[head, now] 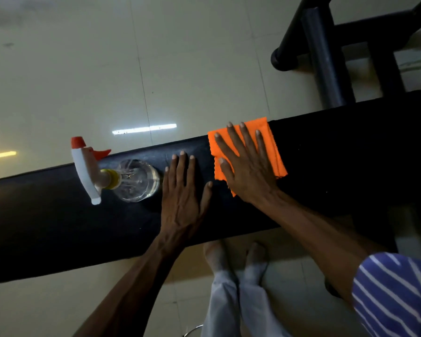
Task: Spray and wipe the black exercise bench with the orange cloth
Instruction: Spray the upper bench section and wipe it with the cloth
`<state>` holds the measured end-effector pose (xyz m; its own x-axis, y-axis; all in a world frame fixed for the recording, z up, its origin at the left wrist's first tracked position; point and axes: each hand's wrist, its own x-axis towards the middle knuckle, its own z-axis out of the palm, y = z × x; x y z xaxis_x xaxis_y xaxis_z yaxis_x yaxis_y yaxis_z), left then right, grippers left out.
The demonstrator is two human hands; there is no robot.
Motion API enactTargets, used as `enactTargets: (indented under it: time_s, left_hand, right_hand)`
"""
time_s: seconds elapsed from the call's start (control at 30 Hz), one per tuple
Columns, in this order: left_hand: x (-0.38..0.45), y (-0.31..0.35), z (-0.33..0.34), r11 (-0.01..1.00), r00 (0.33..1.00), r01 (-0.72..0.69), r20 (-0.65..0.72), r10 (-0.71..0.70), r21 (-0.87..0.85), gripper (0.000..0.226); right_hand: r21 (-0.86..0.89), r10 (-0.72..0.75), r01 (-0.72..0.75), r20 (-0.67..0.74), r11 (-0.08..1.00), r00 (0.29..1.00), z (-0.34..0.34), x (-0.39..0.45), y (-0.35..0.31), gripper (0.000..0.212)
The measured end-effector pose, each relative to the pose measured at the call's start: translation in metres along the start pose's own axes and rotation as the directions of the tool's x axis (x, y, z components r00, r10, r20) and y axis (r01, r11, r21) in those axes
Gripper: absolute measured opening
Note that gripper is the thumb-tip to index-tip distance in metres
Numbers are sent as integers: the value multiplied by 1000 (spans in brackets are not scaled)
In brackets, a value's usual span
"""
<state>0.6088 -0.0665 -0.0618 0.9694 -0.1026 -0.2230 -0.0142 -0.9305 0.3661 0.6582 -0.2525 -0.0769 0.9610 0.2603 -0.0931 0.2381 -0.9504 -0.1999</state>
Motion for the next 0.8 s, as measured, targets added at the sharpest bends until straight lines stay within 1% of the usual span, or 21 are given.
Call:
enactTargets:
  time_s: [0.07, 0.1, 0.13, 0.17, 0.2, 0.23, 0.3, 0.33, 0.37, 0.4, 0.47, 0.57, 0.63, 0.67, 0.7, 0.73, 0.8]
  left_hand:
    - [-2, -1, 1, 1000, 1000, -4, -5, 4, 7, 75]
    - [-2, -2, 2, 1000, 1000, -4, -3, 4, 15, 74]
    - [-3, -3, 2, 1000, 1000, -5, -4, 5, 22, 74]
    - [-3, -4, 2, 1000, 1000, -7, -9, 7, 26, 74]
    - [-3, -6, 2, 1000, 1000, -9, -14, 10, 24, 74]
    - [-4, -7, 3, 1000, 1000, -10, -18, 10, 16, 74]
    - [-6, -10, 5, 1000, 999, -6, -38, 5, -11, 73]
    - [-7, -12, 6, 1000, 999, -4, -45, 2, -29, 72]
    - [-8, -12, 6, 999, 999, -5, -48, 3, -47, 72]
    - [-9, -13, 6, 998, 999, -10, -49, 7, -61, 72]
    - [-11, -14, 5, 998, 999, -12, -50, 9, -65, 73]
    - [-11, -12, 3, 997, 999, -9, -37, 7, -70, 75]
    - [-10, -10, 1, 998, 999, -13, -41, 11, -58, 74]
    - [-9, -8, 1, 999, 999, -19, -39, 17, -48, 73]
    - [-8, -7, 2, 999, 999, -28, -36, 27, -39, 71]
    - [-6, -7, 3, 999, 999, -42, -32, 41, -29, 70]
    - [-2, -6, 6, 997, 997, -78, -24, 78, -4, 67]
  right_hand:
    - [-53, -174, 177, 55, 983, 983, -1, -16, 23, 61]
    - [-76, -222, 228, 85, 971, 971, -3, -17, 37, 61]
    - [-93, -233, 242, 103, 966, 967, -6, -12, 48, 61]
    - [-96, -204, 213, 97, 972, 974, -7, -4, 52, 60]
    - [-79, -132, 137, 76, 987, 988, -6, 6, 49, 59]
    - [-53, -29, 32, 48, 998, 998, -4, 16, 37, 58]
    - [8, 162, -163, 2, 987, 987, 2, 34, 3, 56]
    - [34, 212, -212, -3, 977, 977, 4, 39, -12, 55]
    - [49, 216, -216, 1, 975, 976, 5, 39, -23, 56]
    - [54, 181, -181, -1, 982, 983, 6, 34, -30, 56]
    - [35, 38, -38, -16, 999, 999, 8, 14, -32, 58]
    - [-14, -159, 160, 25, 987, 987, 7, -27, -16, 60]
    - [-37, -222, 225, 66, 974, 973, 2, -40, 11, 60]
    - [-55, -227, 232, 84, 971, 970, -2, -39, 27, 60]
    - [-69, -204, 210, 89, 975, 975, -5, -32, 40, 60]
    - [-69, -146, 151, 81, 986, 986, -7, -22, 49, 60]
    - [-23, 29, -28, 36, 999, 999, -8, 4, 48, 58]
